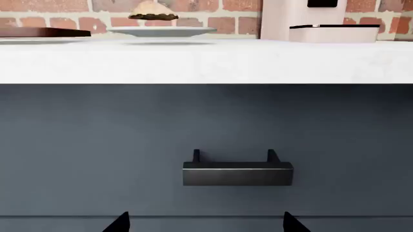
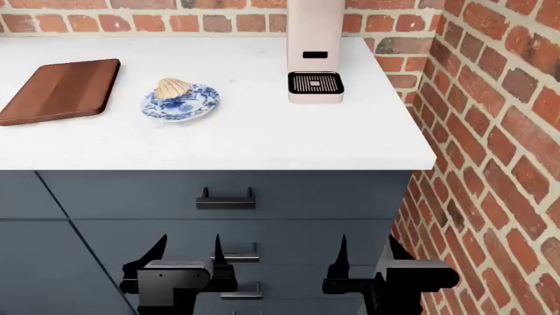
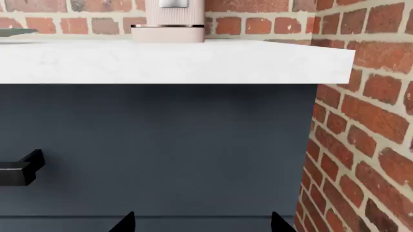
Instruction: Pick the scallop from the plate and place it on the cutting board. Then pick the condiment bottle from the cabinet and place it next to the cutting board.
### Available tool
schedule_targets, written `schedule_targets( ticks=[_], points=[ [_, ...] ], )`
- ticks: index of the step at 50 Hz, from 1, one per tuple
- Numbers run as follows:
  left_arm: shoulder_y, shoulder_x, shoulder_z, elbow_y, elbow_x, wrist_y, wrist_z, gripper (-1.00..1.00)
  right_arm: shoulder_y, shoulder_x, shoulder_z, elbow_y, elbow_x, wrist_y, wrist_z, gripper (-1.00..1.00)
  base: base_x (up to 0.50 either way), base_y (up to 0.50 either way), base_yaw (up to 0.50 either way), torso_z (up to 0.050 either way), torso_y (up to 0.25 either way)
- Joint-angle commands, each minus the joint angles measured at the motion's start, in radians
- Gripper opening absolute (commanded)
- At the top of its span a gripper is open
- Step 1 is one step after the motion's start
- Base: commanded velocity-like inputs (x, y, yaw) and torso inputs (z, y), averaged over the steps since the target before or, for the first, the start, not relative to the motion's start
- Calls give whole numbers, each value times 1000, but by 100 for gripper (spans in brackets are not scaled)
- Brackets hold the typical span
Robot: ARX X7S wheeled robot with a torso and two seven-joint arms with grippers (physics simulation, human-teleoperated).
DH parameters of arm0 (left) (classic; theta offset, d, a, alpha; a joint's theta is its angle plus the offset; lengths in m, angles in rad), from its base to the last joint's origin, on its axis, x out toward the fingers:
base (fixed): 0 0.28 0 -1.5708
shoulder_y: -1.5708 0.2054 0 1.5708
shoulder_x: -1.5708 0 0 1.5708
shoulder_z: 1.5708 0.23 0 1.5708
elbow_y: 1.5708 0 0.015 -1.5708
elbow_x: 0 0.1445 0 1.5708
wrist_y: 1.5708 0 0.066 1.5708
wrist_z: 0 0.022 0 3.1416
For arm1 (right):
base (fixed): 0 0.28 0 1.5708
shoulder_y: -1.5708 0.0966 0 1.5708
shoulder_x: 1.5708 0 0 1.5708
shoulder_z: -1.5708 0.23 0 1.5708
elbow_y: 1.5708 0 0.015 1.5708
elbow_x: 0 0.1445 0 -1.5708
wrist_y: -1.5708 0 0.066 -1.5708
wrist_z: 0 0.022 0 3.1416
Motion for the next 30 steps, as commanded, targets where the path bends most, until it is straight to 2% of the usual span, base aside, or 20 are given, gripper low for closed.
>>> schedule_targets(
  ticks=[1, 6, 8, 12, 16, 21, 24, 27, 30],
  points=[
    [0, -16, 14, 5, -24, -15, -14, 100, -2, 16, -21, -5, 20, 4, 14, 100, 0, 0, 0, 0, 0],
    [15, -39, 36, 22, -36, -4, -29, 100, -7, 36, -51, -41, 41, 32, 21, 100, 0, 0, 0, 4, 0],
    [17, -49, 38, 45, -58, -29, -19, 100, -31, 47, -64, -157, 48, 91, 19, 100, 0, 0, 0, 50, 0],
    [4, -75, 26, 296, -141, -221, -6, 100, -51, 78, -81, -493, 54, 298, 23, 100, 0, 0, 0, 50, 0],
    [-103, -109, -5, 585, -220, -466, -37, 100, 68, 95, -65, -854, 76, 634, 38, 100, 0, 0, 0, 50, 0],
    [-244, -122, -79, 759, -332, -660, -83, 100, 218, 97, -21, -1044, 143, 874, 50, 100, 0, 0, 0, 50, 0],
    [-284, -143, -96, 859, -359, -726, -105, 100, 204, 191, -37, -1047, 266, 830, 171, 100, 0, 0, 0, 50, 0],
    [-283, -156, -125, 924, -400, -789, -115, 100, 203, 384, -92, -1047, 482, 741, 417, 100, 0, 0, 0, 50, 0],
    [-283, -197, -98, 959, -399, -854, -122, 100, 207, 520, -145, -1046, 616, 629, 573, 100, 103, 426, 0, 11, 0]
  ],
)
